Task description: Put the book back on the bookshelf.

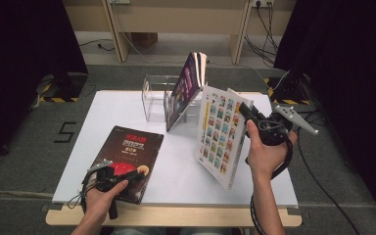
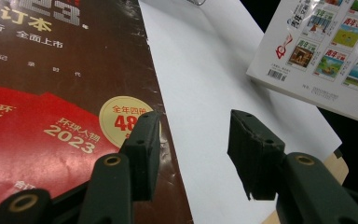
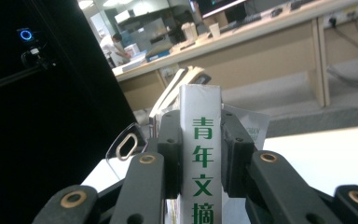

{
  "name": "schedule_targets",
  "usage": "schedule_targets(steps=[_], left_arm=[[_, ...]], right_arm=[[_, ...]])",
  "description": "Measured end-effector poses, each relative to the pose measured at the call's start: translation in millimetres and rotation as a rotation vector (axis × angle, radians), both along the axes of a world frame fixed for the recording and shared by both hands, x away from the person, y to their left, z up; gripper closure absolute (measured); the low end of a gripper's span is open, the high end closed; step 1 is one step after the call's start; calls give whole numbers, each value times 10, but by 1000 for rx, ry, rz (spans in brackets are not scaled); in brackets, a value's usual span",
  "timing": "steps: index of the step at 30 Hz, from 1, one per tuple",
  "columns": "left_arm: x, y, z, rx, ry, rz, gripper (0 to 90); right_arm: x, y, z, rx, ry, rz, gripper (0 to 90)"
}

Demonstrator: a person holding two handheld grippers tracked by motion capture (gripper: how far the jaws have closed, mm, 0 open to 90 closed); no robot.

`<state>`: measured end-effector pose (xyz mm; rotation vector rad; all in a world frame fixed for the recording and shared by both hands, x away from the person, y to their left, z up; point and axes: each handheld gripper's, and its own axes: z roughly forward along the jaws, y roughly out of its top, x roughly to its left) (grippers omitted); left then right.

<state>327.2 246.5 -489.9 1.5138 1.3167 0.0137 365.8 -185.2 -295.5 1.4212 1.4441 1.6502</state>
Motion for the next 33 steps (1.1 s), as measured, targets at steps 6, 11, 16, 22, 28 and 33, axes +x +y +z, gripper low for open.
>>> schedule_targets(steps=[6, 11, 16, 22, 28, 33], left_arm=[[0, 25, 3, 2, -3, 2, 533], [0, 11, 7, 0, -6, 1, 533], [-2, 19, 10, 0, -10, 1, 533], [-2, 36, 8, -1, -7, 2, 533], [-1, 31, 9, -3, -6, -1, 533], [2, 11, -3, -5, -3, -5, 533]], right_arm=[[26, 18, 15, -19, -20, -36, 741], [62, 41, 27, -21, -25, -59, 741], [97, 71, 34, 1, -13, -79, 741], [115, 45, 37, 19, -5, -102, 741], [100, -16, 32, 22, -1, -117, 741], [97, -20, 38, 8, -14, -109, 741]])
